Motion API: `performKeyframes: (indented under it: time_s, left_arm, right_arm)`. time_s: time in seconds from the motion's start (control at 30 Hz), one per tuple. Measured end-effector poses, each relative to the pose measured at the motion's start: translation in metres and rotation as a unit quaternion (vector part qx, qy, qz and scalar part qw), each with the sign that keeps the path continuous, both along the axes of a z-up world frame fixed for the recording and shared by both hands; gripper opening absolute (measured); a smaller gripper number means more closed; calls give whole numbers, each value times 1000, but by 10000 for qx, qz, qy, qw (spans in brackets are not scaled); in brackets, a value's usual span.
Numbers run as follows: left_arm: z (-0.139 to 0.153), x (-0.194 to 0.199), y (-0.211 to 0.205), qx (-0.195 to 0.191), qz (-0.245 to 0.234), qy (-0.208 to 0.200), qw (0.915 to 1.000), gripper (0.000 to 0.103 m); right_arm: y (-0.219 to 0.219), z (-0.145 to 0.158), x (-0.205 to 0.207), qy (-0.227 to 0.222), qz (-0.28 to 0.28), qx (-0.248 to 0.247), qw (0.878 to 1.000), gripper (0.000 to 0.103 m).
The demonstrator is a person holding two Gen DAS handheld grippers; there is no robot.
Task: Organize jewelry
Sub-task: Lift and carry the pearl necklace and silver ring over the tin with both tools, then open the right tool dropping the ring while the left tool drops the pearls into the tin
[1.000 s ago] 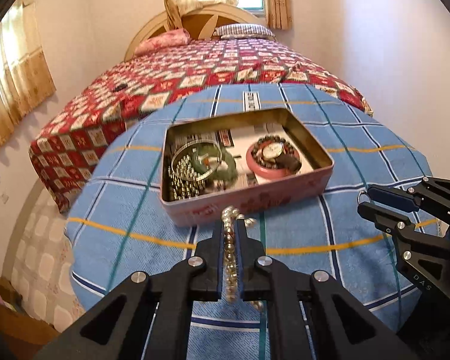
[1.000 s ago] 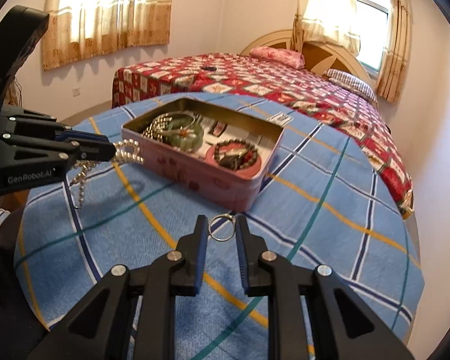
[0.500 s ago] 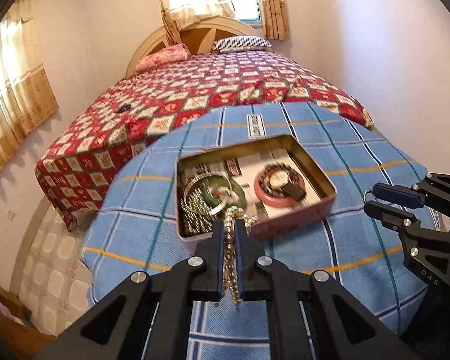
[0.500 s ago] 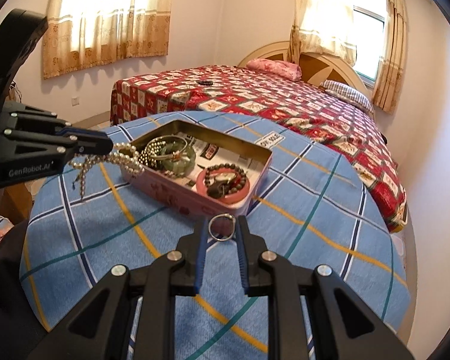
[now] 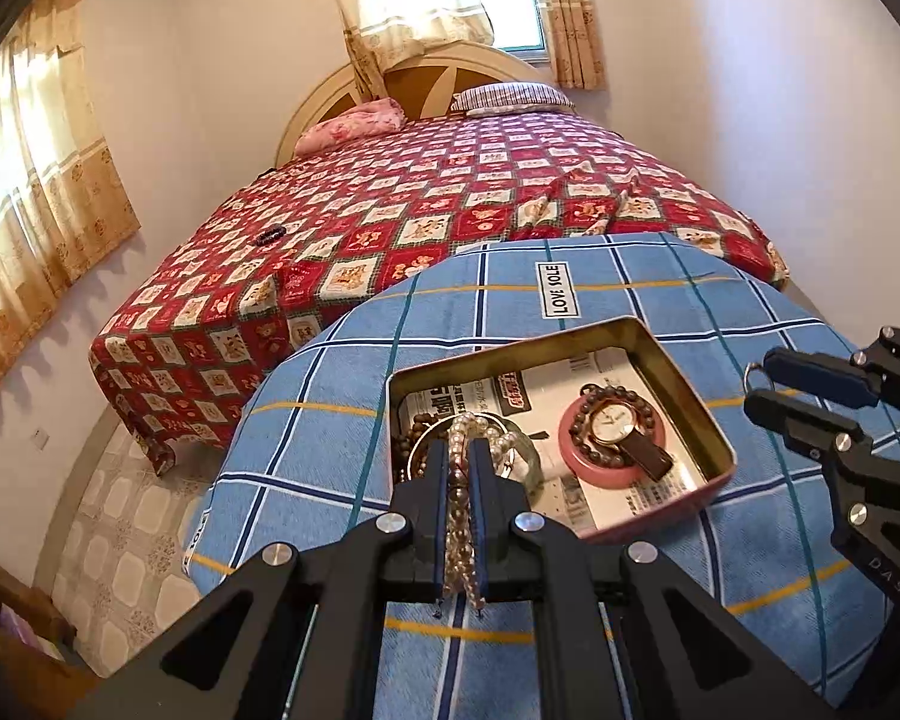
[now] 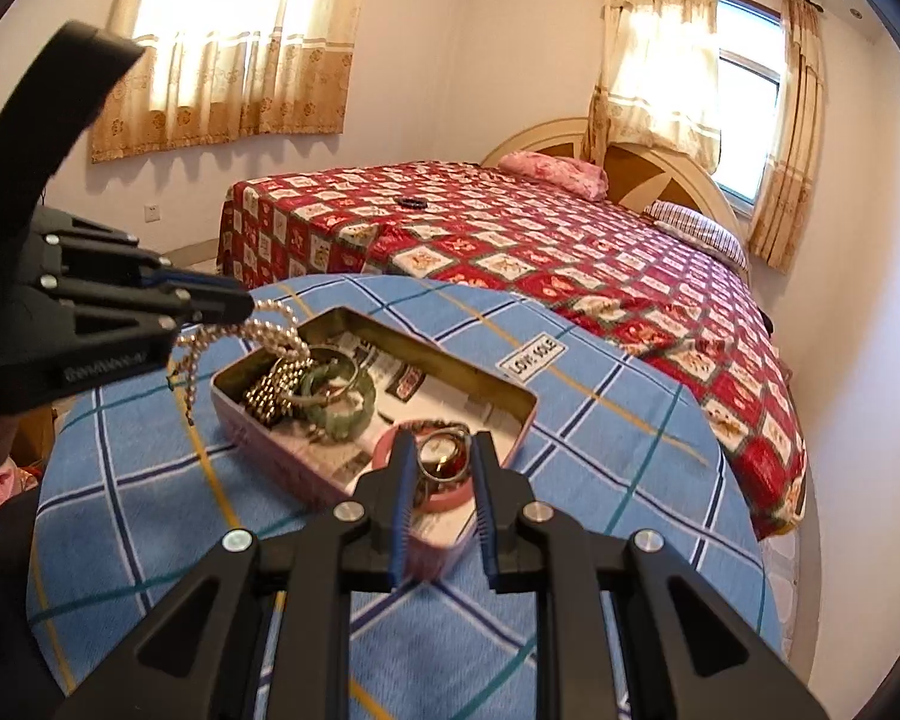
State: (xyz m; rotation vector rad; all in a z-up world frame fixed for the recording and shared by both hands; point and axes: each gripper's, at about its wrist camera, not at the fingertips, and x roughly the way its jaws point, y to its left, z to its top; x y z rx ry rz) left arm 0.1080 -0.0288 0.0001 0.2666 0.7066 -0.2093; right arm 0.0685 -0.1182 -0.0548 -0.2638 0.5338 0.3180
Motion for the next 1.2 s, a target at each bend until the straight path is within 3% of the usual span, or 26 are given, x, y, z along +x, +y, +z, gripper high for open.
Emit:
performKeyframes:
  time_s: [0.6, 0.93, 0.97, 1.0, 1.07, 1.13, 1.2]
  left_arm:
    - [-11, 37, -1, 118, 61, 105, 9999, 6]
    - [-34, 50, -2, 132, 40, 441, 9989, 7]
    - [-35, 51, -2, 138, 67, 463, 9988, 7]
    - [-36, 52, -1, 134, 102, 490, 9987, 7]
    - [-35, 51, 0, 114, 143, 479, 9987, 8]
    - [-31, 50, 2, 123, 249, 410, 9988, 18]
    - [-28, 47, 5, 124, 341, 348, 9987, 61]
  right_arm:
    - [11, -6, 45, 96, -12, -63, 9999, 21]
    - [17, -23, 64, 188, -110, -59, 9997, 22]
    - [17, -25, 66, 203, -122, -59, 9997, 24]
    - [17, -27, 68, 267, -123, -56, 9996, 39]
    - [15, -29, 66, 274, -152, -31, 9995, 52]
    - [13, -30, 63, 259, -186, -87, 9995, 52]
    - [11, -29, 61, 269, -263, -105, 9992, 54]
